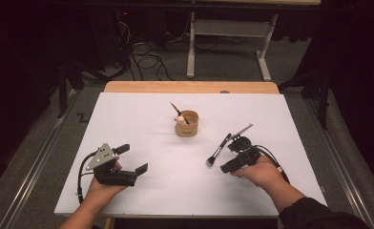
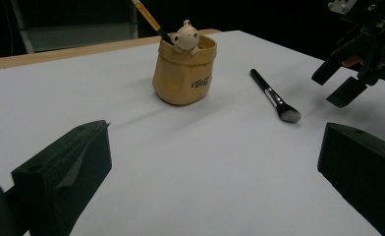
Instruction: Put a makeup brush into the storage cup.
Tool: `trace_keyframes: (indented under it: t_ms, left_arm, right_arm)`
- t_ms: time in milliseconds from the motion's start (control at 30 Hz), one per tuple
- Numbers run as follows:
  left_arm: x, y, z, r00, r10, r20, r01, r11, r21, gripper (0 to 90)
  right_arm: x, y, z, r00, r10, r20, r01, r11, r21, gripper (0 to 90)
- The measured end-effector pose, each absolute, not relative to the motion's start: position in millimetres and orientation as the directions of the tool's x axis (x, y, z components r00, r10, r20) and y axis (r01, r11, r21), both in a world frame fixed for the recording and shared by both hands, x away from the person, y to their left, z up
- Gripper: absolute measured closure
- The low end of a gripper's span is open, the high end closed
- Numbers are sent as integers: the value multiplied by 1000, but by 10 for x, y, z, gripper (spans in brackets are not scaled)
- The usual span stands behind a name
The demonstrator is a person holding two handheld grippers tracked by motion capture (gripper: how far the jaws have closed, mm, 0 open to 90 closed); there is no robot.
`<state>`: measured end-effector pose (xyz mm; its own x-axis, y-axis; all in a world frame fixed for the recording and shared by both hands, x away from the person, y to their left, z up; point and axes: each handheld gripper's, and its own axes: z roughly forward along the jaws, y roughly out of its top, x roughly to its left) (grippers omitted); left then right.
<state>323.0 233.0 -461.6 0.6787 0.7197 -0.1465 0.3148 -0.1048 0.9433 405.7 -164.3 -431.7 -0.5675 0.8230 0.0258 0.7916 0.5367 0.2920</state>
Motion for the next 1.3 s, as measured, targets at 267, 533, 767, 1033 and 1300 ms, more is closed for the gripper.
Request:
trace_keyframes:
  t_ms: [267, 533, 767, 1033, 1300]
  left_arm:
    - [3231, 2326, -4618, 683, 715, -147, 315, -107, 943, 5]
    - [3232, 2326, -4620, 686, 713, -144, 313, -112, 943, 5]
    - [3232, 2328, -4620, 688, 711, -144, 312, -111, 944, 5]
    - [3234, 2328, -4621, 692, 708, -139, 309, -117, 944, 5]
    - [3234, 2319, -4626, 695, 706, -136, 305, -120, 945, 5]
  right_arm:
    - [4246, -1477, -4299, -556, 831, 28, 794, 520, 316, 151]
    - [4398, -1314, -4349, -537, 843, 32, 802, 498, 331, 165]
    - [4499, -1264, -4387, -500, 865, 36, 825, 464, 323, 168]
    - [4561, -1243, -4451, -473, 880, 44, 844, 439, 307, 193]
    - [4555, -1207, -4485, -472, 880, 43, 846, 439, 303, 281]
